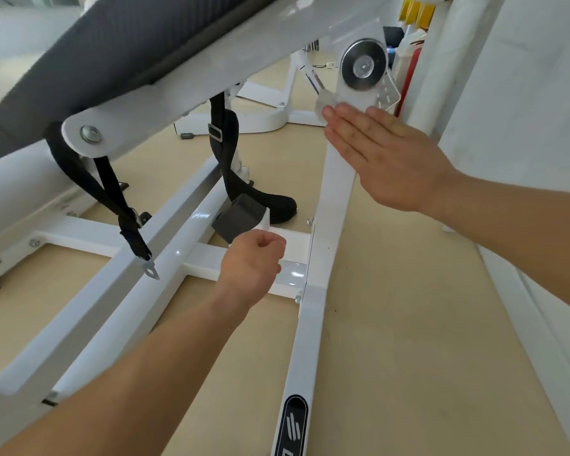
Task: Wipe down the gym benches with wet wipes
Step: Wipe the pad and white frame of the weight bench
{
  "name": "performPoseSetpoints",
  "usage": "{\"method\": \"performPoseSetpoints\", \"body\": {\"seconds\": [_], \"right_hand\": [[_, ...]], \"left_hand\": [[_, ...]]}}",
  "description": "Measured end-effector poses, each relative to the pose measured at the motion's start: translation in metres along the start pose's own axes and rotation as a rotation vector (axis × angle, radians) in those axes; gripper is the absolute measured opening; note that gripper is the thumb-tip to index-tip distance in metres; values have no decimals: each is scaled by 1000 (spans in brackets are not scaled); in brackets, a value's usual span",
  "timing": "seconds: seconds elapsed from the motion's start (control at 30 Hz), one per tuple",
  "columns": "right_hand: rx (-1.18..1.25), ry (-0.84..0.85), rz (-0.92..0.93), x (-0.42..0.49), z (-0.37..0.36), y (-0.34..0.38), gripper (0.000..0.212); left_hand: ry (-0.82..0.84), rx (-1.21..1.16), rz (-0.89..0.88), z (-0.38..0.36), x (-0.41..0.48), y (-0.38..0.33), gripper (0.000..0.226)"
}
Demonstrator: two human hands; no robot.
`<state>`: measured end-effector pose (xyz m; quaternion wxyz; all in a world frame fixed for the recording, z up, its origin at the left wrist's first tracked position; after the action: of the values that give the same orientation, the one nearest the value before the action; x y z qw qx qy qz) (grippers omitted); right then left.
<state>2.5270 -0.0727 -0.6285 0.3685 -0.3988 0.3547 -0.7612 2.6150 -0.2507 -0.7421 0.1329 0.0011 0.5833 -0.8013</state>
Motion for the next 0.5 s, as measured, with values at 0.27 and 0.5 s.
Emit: {"method": "performPoseSetpoints", "body": {"seconds": [0.27, 0.5], "right_hand": [[-124, 143, 116, -52, -69, 120, 67], [-70, 182, 167, -67, -103, 185, 65]], "left_hand": [[-2, 31, 67, -11, 3, 42, 17], [52, 36, 130, -33, 10, 73, 15]]}}
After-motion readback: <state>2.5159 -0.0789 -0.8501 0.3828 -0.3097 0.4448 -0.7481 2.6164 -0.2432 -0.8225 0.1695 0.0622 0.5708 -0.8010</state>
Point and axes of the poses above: each hand's wrist, its own x-axis towards the middle knuckle, its own z-axis out of the back of the hand, y = z × x, the point moved 8 cm from there along x, towards the middle knuckle, and after that the axes turned 2 degrees about y, right-handed, at the moved point
